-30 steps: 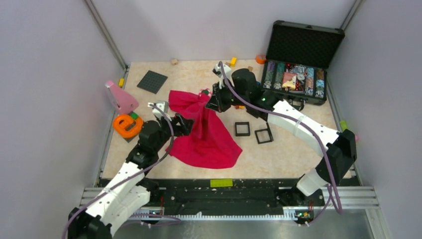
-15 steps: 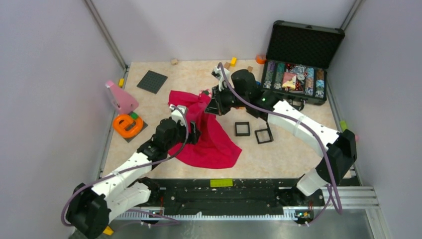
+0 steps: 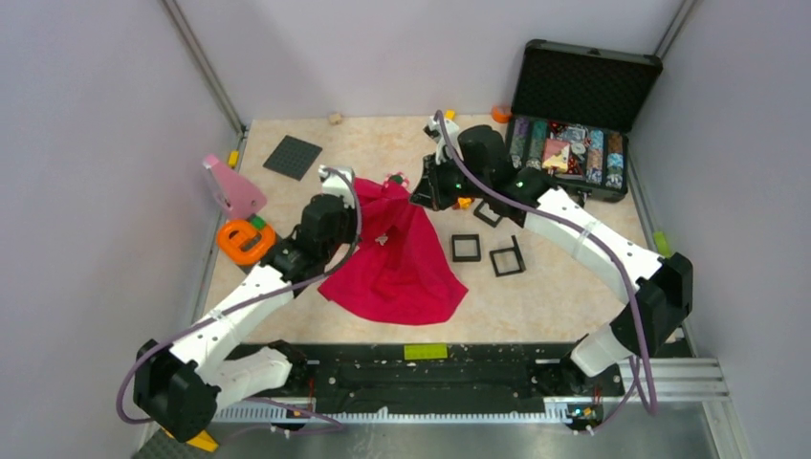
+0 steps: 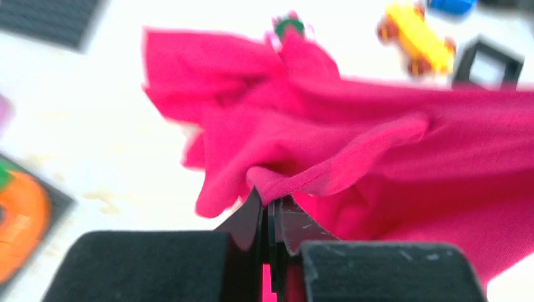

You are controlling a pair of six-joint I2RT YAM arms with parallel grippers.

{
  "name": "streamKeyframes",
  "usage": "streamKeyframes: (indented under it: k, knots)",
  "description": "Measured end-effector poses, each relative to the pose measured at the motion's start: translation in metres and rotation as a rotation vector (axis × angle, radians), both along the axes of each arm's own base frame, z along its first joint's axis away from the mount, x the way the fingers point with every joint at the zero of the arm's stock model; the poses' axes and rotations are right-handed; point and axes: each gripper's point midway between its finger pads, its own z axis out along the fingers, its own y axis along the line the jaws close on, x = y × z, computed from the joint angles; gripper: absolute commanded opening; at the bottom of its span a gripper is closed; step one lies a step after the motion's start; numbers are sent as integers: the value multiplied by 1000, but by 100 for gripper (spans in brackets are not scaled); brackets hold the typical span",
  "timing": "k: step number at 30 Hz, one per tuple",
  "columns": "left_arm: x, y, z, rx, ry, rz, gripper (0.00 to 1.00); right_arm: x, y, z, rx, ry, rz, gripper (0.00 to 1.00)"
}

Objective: Remove the brooch from the garment
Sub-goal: Flatten out the clothes at the center of the board.

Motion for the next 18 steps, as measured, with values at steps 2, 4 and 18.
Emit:
streamKeyframes:
  k: [2,4,18]
  knots:
    - [11,8,36,14,-65,50,0,7,-7,3,-31,-16,-30,0]
    - [21,17,92,29,-148,103,0,17,-10,20,-43,-59,-53,0]
    - [20,79,342,243,-568,276,0,56,-11,237,148,-534,-95,0]
